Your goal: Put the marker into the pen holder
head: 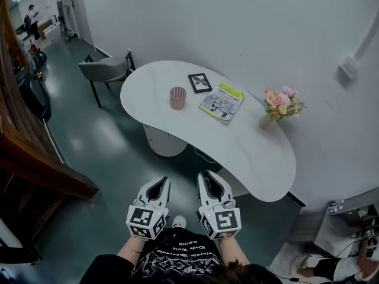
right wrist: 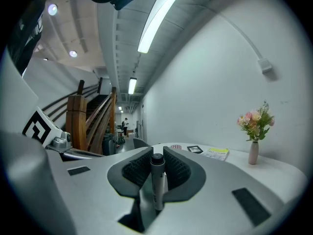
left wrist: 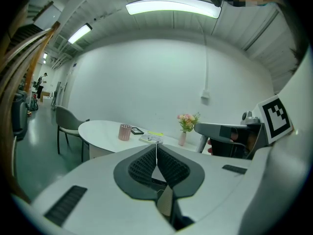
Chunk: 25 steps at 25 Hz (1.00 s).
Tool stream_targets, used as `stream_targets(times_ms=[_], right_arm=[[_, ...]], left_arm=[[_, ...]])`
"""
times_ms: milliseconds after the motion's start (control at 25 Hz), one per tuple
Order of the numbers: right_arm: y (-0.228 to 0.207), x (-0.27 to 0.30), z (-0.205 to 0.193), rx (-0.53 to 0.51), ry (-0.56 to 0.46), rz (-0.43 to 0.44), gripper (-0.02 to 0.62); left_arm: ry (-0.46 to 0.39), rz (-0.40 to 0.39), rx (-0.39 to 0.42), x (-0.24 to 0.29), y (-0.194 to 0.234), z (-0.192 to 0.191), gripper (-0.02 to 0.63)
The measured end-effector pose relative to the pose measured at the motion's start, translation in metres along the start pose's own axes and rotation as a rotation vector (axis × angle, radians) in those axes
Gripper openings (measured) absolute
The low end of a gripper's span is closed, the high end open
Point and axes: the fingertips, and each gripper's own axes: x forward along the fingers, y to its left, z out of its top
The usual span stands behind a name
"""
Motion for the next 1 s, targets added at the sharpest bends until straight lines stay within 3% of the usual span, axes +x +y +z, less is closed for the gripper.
stream_targets(times_ms=[520,1000], right_arm=[[-0.031,0.002,-0.004,0.01,0.004,-0.04,0.084],[-0.057,0.06,-0.006,0.039,0.035,-0.119,0.083]], left_arm=[[0.039,-0.044,0.022,0.03,-0.016,-0.006,0.025],[0.066,-0.106,0.019,0.092,0.033,0.012,0.025]])
